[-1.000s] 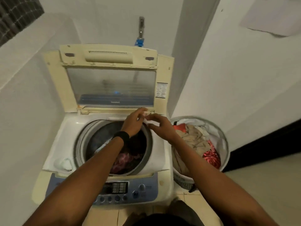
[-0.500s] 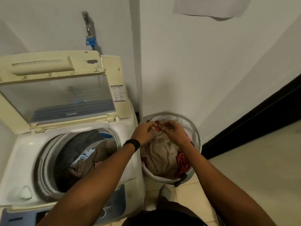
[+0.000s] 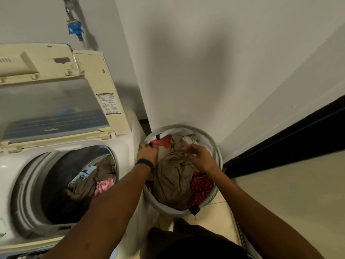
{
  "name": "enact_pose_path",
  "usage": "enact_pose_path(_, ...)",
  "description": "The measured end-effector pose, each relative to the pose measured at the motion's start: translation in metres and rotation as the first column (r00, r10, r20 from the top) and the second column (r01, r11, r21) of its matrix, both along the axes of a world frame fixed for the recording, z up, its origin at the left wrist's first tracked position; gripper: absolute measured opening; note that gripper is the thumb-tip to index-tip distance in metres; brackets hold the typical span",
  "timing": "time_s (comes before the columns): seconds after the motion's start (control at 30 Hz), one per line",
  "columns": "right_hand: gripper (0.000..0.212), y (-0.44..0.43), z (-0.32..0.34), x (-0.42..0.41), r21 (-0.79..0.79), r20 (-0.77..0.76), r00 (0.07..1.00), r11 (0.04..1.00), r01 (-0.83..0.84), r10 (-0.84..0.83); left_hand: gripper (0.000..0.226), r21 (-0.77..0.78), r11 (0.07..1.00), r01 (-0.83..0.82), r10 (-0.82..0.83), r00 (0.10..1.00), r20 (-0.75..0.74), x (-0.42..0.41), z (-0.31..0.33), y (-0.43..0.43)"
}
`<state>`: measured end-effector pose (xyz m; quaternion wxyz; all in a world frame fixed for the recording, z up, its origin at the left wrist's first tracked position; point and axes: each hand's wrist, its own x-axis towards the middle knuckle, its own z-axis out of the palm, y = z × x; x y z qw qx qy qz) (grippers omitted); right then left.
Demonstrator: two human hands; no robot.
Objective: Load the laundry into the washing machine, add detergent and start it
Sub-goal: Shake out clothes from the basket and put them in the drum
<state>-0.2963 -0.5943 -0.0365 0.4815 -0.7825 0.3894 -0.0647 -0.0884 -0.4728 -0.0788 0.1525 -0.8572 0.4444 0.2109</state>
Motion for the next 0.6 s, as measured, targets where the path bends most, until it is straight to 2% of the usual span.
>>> enact_pose_path(0.1, 0.023, -0.001, 0.006, 0.004, 0.031, 0.012, 1.000, 0.999, -0.020, 0.020, 0.034, 0.034, 0.999, 0.033, -0.036, 0.996, 0.081, 0.002, 0.003, -0.005)
enact_pose_path(0.2, 0.024, -0.002, 0.011, 0.008, 0.048, 0.025, 0.999, 0.998, -0.032, 0.031, 0.028, -0.020, 0.999, 0.027, -0.026, 0.999, 0.023, 0.000, 0.013, -0.007)
enact_pose_path(0.3, 0.022, -0.001, 0.009, 0.009, 0.039, 0.046, 0.998, 0.998, -0.051, 0.050, 0.018, -0.265, 0.957, -0.117, 0.067, 0.980, -0.190, 0.002, 0.020, -0.006)
enact_pose_path(0.37, 0.024, 0.000, 0.009, 0.009, 0.058, 0.055, 0.997, 0.996, -0.061, 0.058, 0.009, -0.385, 0.873, -0.299, 0.107, 0.888, -0.446, 0.002, 0.027, -0.008)
enact_pose_path(0.43, 0.035, 0.002, 0.010, 0.012, 0.088, 0.081, 0.995, 0.994, -0.072, 0.065, 0.020, -0.423, 0.801, -0.423, 0.078, 0.774, -0.628, 0.002, 0.041, -0.011)
enact_pose_path(0.53, 0.063, 0.009, 0.021, 0.021, 0.085, 0.138, 0.986, 0.991, -0.106, 0.093, 0.034, -0.479, 0.730, -0.488, -0.034, 0.674, -0.738, -0.005, 0.069, -0.016)
enact_pose_path(0.6, 0.069, 0.011, 0.031, 0.029, 0.084, 0.167, 0.979, 0.988, -0.131, 0.116, 0.040, -0.507, 0.681, -0.528, -0.087, 0.630, -0.772, -0.010, 0.085, -0.018)
